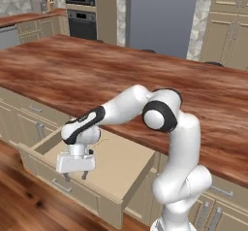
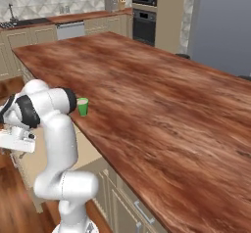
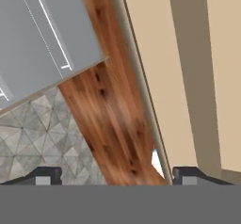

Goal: Pick up the straw from the left drawer and put it inside the smoothie cup.

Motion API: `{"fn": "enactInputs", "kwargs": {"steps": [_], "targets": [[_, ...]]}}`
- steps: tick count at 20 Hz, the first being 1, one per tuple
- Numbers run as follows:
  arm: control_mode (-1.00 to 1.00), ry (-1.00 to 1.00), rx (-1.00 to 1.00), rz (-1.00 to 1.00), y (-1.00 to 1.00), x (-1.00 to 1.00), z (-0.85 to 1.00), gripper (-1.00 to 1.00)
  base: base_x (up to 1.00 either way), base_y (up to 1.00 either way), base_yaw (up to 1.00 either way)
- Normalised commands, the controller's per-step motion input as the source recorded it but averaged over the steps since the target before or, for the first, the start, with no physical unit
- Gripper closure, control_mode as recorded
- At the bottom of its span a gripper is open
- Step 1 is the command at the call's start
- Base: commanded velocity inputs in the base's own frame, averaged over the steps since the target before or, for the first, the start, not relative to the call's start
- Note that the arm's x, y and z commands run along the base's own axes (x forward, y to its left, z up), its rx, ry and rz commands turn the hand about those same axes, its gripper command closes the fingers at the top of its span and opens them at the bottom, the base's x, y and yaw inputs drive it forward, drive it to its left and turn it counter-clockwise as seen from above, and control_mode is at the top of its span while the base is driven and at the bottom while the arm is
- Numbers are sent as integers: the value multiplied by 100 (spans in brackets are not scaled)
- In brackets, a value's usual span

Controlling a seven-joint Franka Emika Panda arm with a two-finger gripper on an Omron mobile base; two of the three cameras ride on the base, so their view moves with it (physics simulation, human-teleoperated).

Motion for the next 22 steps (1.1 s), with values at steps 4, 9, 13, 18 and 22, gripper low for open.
{"fn": "enactInputs", "kwargs": {"steps": [4,9,13,18,22], "targets": [[-100,0,0,11,100,-100,-41,-100,0,0,0],[-100,-2,-1,9,100,-100,-23,-100,0,0,0],[-100,-7,0,3,55,-78,65,-100,0,0,0],[-100,0,-1,-3,-38,38,100,-100,0,0,0],[-100,0,-11,-20,-68,85,42,-100,0,0,0]]}}
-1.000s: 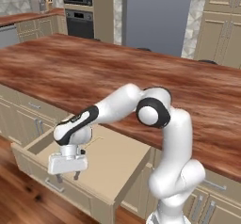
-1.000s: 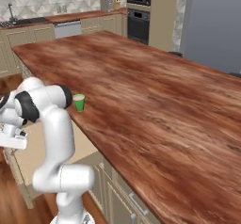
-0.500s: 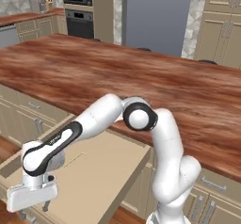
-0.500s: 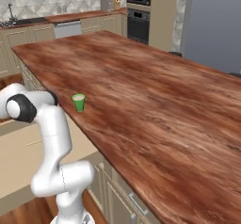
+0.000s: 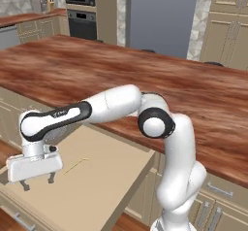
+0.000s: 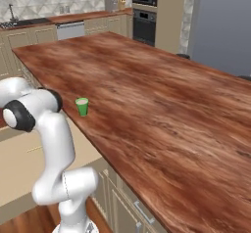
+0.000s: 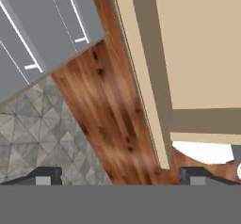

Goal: Pick up the straw from the left drawer and put it inside the smoothie cup.

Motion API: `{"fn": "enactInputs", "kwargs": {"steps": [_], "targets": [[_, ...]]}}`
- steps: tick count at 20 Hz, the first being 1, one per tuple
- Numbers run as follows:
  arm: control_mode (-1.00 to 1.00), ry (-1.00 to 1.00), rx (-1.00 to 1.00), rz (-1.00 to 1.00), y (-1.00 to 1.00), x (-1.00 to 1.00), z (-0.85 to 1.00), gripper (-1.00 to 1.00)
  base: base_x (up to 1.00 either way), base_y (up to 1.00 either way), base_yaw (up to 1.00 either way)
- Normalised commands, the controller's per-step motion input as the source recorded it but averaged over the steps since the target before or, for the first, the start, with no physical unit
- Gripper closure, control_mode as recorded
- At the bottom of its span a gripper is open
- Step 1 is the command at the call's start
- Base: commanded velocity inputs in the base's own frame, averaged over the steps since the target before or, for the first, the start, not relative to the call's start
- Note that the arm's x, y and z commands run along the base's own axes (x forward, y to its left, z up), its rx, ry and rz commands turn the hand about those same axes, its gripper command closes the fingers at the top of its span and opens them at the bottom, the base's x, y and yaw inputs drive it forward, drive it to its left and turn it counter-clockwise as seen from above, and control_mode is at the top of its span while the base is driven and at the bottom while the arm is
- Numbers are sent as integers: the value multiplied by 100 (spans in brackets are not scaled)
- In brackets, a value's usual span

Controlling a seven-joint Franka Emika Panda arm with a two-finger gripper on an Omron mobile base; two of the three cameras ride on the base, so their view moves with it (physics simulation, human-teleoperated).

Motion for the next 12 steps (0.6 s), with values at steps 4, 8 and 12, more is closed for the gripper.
{"fn": "enactInputs", "kwargs": {"steps": [4,8,12], "targets": [[-100,0,-20,-36,-73,95,-27,-100,0,0,0],[-100,0,-27,-45,-54,98,-54,-100,0,0,0],[-100,0,-28,-57,-32,78,-69,-100,0,0,0]]}}
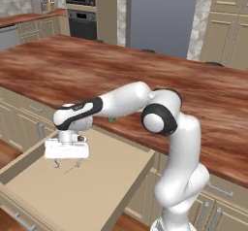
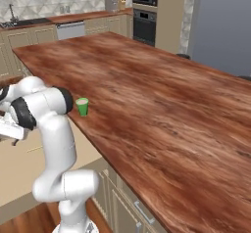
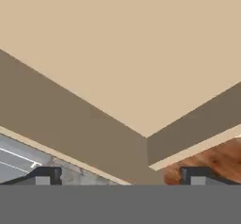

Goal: Pick up the straw from the left drawer and put it inside the smoothie cup.

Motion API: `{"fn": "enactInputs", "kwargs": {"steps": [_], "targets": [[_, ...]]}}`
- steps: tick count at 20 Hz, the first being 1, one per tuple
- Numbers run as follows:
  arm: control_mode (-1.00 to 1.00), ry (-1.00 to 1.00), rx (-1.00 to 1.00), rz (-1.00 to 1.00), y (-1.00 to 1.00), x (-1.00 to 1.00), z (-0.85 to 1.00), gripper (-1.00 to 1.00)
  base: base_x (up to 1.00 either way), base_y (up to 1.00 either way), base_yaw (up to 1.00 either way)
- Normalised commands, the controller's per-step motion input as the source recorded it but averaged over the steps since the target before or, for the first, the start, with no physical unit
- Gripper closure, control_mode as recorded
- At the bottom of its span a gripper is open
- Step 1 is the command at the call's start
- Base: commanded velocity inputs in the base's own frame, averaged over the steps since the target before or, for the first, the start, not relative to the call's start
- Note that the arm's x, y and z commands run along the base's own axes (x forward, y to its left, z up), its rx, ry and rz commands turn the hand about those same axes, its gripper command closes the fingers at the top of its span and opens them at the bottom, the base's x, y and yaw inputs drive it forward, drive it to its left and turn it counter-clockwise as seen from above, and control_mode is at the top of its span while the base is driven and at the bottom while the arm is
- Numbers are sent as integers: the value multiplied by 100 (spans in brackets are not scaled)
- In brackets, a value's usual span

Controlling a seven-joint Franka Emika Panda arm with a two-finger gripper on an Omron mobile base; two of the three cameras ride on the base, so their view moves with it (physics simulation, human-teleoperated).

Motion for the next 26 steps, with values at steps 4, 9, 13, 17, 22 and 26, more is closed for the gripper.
{"fn": "enactInputs", "kwargs": {"steps": [4,9,13,17,22,26], "targets": [[-100,1,-12,-38,-13,64,-80,-100,0,0,0],[-100,0,-7,-23,-12,66,-29,-100,0,0,0],[-100,-1,-30,-30,-8,62,-5,-100,0,0,0],[-100,-1,-47,-25,0,75,-39,-100,0,0,0],[-100,-7,-45,-21,0,60,-28,-100,0,0,0],[-100,-13,-31,-8,0,49,-24,-100,0,0,0]]}}
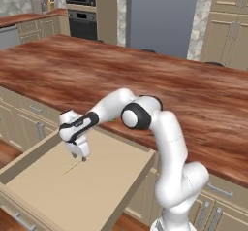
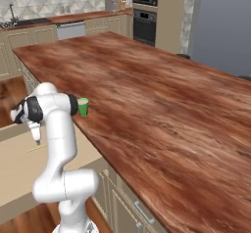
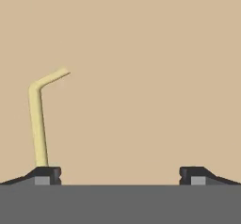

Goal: Pick up the straw from the left drawer and put it inside the smoothie cup.

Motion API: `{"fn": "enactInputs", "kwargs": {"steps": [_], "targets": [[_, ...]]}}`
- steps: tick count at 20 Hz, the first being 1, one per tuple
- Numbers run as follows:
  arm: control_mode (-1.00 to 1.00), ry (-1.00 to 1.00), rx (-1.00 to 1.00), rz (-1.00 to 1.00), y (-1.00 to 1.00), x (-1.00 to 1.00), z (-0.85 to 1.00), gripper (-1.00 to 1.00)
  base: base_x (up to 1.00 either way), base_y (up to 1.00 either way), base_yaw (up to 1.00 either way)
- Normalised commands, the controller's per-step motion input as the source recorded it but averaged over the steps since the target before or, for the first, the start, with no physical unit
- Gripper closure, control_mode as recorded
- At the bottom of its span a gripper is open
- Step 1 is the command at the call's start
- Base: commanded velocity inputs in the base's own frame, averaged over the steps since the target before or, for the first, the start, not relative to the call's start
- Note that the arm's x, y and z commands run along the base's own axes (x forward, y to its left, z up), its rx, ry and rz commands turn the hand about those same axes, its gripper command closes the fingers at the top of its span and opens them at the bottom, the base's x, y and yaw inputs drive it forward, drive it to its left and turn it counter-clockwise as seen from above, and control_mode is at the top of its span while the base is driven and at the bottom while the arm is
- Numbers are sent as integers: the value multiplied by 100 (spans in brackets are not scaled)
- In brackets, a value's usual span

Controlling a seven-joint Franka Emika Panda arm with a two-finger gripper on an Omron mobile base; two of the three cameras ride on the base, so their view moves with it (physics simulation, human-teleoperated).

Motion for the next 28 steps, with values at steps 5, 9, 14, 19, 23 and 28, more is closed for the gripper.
{"fn": "enactInputs", "kwargs": {"steps": [5,9,14,19,23,28], "targets": [[-100,-8,-9,0,0,31,-48,-100,0,0,0],[-100,-7,2,2,-9,6,-31,-100,0,0,0],[-100,-15,7,7,-25,0,-19,-100,0,0,0],[-100,-16,7,7,-31,0,-23,-100,0,0,0],[-100,-15,8,1,-17,14,-30,-100,0,0,0],[-100,-13,10,0,0,13,-25,-100,0,0,0]]}}
